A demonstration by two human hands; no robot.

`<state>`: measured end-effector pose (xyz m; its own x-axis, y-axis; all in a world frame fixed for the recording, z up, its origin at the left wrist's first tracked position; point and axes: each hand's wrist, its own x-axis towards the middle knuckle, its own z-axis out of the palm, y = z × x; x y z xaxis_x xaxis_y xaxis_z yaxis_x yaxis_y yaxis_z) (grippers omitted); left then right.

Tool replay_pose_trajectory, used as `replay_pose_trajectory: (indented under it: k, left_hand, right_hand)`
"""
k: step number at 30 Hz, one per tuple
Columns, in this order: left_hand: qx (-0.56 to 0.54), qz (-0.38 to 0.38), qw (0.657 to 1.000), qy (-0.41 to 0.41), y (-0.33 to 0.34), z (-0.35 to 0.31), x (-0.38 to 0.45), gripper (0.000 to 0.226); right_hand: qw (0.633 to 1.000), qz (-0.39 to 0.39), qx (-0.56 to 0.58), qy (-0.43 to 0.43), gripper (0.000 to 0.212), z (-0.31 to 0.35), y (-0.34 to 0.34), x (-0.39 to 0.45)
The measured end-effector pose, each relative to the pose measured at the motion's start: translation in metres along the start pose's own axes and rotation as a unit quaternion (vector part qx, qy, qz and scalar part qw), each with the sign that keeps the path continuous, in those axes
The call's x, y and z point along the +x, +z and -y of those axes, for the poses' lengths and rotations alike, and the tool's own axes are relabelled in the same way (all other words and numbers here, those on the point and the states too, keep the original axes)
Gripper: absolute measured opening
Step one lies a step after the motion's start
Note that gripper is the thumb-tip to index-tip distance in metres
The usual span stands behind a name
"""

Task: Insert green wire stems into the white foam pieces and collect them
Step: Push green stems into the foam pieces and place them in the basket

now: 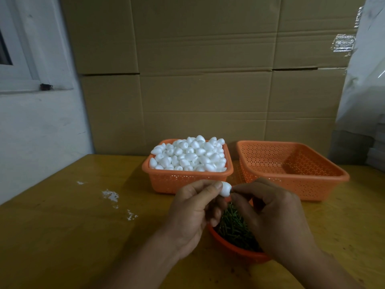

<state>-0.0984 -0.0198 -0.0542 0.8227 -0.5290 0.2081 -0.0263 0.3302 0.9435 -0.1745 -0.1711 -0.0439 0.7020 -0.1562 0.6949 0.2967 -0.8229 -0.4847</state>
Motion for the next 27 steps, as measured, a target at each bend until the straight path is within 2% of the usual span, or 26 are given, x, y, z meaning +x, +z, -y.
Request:
replay_pose_trajectory:
  k: [10,20,27]
  left_hand:
    - [0.043,-0.024,0.997,0.063,-0.0001,0.0038,0.0020,0.021]
    - [0.144,-0.048,0.979,0.136,-0.0018,0.0080,0.0020,0.024]
    - [0.147,-0.051,0.976,0.150,0.0013,0.0074,0.0007,0.028]
  right_hand:
    - [0.999,-0.013,0.051,0.004,0.018,0.0058,0.0012,-0.0017]
    - [0.998,-0.018,0.058,0.008,0.015,0.0056,0.0035,-0.0025]
    - [0.998,-0.014,0.064,-0.008,0.014,0.0048,0.0019,-0.0017]
